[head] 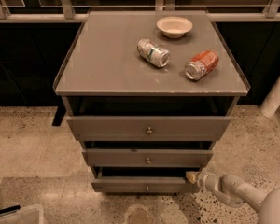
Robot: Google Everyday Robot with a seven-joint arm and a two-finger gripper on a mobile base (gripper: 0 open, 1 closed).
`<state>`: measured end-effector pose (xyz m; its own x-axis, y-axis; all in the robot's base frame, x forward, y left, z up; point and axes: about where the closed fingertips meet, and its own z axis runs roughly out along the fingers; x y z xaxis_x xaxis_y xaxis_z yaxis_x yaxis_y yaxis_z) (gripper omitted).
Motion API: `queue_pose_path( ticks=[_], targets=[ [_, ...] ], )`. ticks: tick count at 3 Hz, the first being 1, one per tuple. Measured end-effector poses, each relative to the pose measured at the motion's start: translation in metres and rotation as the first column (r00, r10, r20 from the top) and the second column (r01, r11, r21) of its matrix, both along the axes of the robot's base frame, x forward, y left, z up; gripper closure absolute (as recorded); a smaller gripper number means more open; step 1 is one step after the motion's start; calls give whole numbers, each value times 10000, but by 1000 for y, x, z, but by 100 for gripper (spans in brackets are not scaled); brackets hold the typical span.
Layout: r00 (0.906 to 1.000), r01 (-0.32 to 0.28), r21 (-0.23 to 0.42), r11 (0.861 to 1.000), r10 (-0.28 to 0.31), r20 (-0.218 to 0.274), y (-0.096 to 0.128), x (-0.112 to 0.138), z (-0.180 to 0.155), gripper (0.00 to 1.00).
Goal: Open bottom drawer
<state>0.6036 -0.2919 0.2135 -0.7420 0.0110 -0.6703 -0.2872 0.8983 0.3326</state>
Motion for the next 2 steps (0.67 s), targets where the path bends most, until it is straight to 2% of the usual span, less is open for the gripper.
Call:
queue_pose_path(
  ticks=[1, 2],
  targets=[
    [10000, 7, 6, 10000, -7, -27, 1, 0, -1, 100],
    [9994, -8, -20, 10000, 7, -352, 4, -1, -12, 100]
  ],
)
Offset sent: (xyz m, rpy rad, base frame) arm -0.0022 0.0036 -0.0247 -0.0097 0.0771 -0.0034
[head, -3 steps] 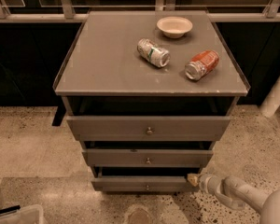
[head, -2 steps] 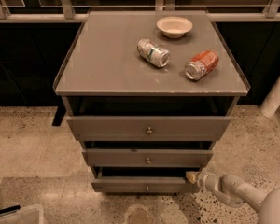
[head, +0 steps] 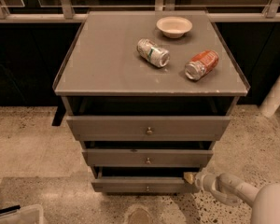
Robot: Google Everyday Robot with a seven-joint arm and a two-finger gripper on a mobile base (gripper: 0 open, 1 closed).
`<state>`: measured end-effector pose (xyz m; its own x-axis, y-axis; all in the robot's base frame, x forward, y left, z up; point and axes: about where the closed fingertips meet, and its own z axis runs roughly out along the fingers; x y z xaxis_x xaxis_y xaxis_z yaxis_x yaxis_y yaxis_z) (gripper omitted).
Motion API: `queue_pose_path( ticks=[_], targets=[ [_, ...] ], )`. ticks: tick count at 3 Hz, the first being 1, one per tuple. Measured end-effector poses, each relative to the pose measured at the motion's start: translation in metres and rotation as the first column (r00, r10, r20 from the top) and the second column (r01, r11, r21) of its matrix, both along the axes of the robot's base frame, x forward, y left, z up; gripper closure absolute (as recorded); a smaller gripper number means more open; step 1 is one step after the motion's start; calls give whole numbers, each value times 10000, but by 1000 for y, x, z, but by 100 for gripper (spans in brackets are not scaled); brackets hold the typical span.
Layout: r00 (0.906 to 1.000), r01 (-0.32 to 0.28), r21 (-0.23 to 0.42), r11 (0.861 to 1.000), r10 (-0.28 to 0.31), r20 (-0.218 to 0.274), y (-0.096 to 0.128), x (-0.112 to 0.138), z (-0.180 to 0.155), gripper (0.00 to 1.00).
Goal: Open bottom drawer
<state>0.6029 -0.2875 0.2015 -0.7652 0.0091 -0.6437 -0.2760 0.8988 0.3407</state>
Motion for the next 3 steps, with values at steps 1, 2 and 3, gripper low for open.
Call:
queue_pose_path(
  ticks=[1, 2, 3],
  targets=[
    [9993, -119, -40, 9999, 117, -347, 3, -3, -8, 100],
    [9988, -183, -32, 9998, 181, -462, 4, -5, -8, 100],
    [9950, -524, 151, 9985, 535, -843, 10, -17, -10, 100]
  ],
)
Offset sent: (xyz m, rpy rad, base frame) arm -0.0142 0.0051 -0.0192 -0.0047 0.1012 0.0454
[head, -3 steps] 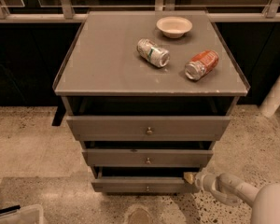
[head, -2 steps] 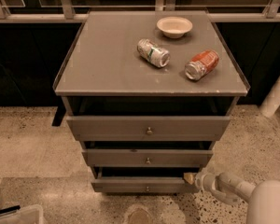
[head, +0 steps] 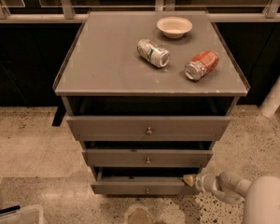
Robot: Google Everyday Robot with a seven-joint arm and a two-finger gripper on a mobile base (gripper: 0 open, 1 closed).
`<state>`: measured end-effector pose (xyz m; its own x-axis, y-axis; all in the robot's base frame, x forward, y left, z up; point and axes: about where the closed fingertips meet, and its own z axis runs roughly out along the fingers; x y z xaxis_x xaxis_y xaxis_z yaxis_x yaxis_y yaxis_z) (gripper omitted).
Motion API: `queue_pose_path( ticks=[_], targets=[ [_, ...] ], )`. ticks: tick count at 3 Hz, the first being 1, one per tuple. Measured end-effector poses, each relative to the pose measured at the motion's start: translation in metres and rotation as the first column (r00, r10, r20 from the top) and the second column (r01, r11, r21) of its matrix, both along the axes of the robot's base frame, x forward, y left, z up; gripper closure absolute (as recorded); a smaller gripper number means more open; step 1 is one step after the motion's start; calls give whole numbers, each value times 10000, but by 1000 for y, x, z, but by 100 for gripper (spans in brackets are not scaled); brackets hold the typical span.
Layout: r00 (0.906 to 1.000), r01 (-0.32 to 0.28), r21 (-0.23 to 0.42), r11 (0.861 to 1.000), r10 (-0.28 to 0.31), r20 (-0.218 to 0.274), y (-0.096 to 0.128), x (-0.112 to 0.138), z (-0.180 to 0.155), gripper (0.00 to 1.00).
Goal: Open bottom drawer
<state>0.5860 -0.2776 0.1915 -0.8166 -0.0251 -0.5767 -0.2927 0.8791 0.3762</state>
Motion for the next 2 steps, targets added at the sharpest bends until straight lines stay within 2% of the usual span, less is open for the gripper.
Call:
queue_pose_path(
  ticks=[1, 2],
  targets=[
    [9980, -470, 556, 9973, 492, -398, 6, -23, 3, 100],
    [9930, -985, 1067, 9894, 1048, -553, 24, -34, 7, 100]
  ],
)
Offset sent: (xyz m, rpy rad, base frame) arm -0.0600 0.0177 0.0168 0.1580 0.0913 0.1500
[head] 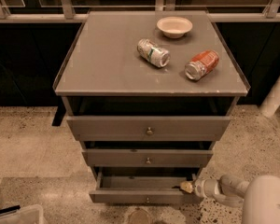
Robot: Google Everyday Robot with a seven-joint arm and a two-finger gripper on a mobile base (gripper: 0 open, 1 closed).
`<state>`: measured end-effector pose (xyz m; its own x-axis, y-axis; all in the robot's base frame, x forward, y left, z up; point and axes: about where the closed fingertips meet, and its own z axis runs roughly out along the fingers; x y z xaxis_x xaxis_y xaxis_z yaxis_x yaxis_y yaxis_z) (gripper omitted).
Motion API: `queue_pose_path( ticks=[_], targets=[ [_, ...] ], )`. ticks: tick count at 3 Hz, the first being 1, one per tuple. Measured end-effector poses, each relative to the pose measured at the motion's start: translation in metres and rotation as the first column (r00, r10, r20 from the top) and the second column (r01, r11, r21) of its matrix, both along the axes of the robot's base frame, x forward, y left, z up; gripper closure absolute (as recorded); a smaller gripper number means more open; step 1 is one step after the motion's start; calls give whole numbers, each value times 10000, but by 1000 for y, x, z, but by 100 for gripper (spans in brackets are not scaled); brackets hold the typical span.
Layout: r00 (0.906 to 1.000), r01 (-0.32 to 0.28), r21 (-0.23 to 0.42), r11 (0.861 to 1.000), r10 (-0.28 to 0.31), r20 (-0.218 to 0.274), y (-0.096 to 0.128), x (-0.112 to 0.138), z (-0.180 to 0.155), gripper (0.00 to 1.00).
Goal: Open bottom drawer
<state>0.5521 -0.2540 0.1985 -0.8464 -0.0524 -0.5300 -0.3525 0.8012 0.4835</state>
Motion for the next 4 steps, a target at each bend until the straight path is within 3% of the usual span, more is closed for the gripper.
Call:
queue_pose_path(
  ticks=[2, 4],
  targets=[
    [9996, 29, -137, 9999, -33, -293, 0, -3, -9, 100],
    [9979, -184, -185, 9997, 172, -617, 1, -26, -8, 100]
  ],
)
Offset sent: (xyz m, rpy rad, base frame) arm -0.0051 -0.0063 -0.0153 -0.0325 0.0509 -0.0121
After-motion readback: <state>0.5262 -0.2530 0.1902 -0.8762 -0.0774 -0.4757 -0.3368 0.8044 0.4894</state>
